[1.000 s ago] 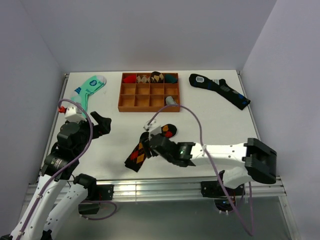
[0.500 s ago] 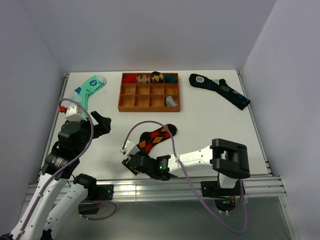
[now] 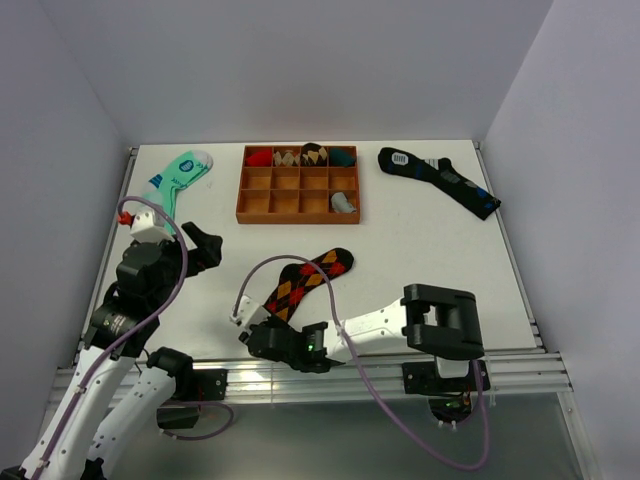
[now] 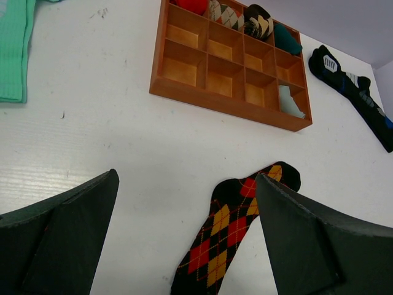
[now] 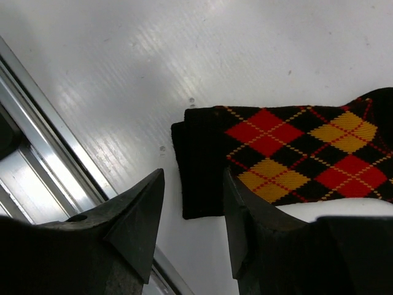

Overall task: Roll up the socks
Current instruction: Fold the sock at the center of the board.

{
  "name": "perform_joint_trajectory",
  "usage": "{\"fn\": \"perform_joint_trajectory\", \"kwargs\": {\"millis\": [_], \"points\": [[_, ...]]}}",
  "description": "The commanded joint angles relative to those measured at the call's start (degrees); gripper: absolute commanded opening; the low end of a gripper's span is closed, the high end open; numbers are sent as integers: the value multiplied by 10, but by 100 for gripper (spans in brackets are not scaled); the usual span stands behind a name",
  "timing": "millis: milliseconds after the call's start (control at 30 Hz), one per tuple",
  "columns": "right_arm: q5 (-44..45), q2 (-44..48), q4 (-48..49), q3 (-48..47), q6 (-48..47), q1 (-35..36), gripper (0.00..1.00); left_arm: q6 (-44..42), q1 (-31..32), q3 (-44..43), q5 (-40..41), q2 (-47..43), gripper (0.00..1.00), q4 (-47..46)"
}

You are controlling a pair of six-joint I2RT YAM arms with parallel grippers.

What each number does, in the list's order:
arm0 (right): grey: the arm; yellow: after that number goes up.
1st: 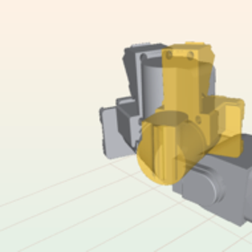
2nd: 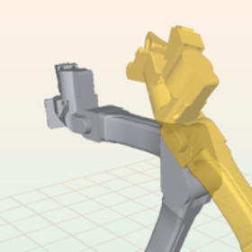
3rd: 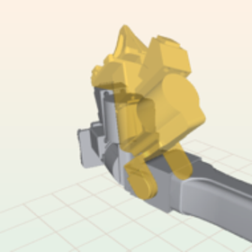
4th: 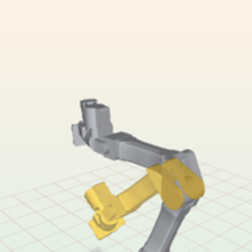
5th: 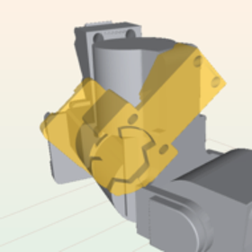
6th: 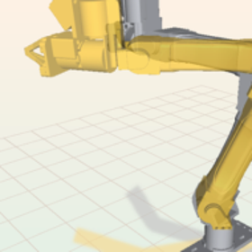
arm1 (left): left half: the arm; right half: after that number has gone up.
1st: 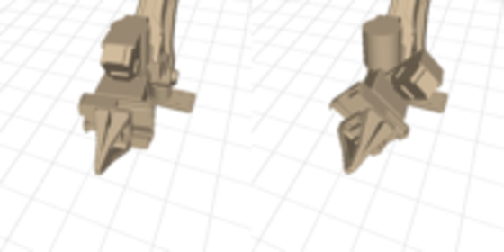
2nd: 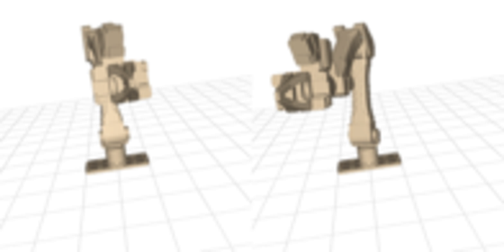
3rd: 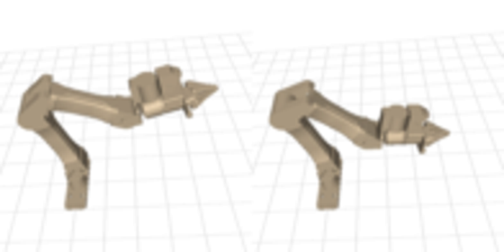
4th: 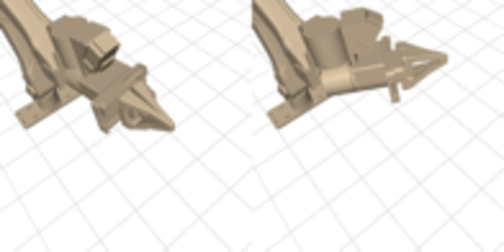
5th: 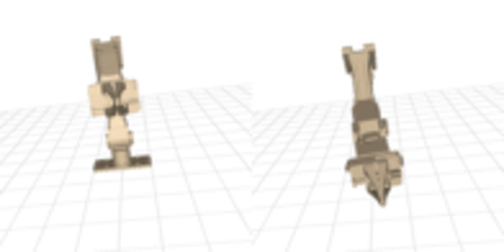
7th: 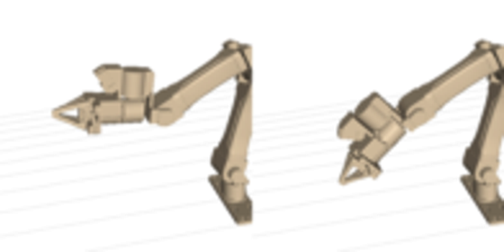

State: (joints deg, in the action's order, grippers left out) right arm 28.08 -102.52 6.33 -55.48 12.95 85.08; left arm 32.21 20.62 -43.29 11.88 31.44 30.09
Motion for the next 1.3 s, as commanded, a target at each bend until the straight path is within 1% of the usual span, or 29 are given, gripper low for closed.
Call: {"fn": "perform_joint_trajectory", "kwargs": {"millis": [0, 333, 667, 733, 833, 867, 967, 1100, 1267], "points": [[29, -16, 1, -27, 7, 11, 50, -3, 2, -8, 2, 5, 100, -6], [67, -48, -20, -39, 17, 20, 47, -3, 2, -8, -1, 6, 100, -6], [66, -68, -13, -37, 23, 20, 41, -4, 1, -7, -5, 8, 99, -6], [64, -73, -12, -38, 27, 20, 39, -4, 2, -7, -5, 9, 100, -6], [66, -75, -11, -36, 32, 21, 33, -5, 2, -7, -6, 10, 100, -6], [66, -73, -12, -36, 34, 20, 29, -5, 2, -7, -5, 11, 99, -6], [73, -58, -22, -38, 37, 21, 21, -5, 2, -8, -5, 12, 100, -6], [80, -24, -48, -52, 43, 18, 15, -4, 2, -8, -5, 12, 99, -6], [65, 14, -82, -77, 52, 18, 13, -3, 2, -7, -1, 12, 99, -6]]}}
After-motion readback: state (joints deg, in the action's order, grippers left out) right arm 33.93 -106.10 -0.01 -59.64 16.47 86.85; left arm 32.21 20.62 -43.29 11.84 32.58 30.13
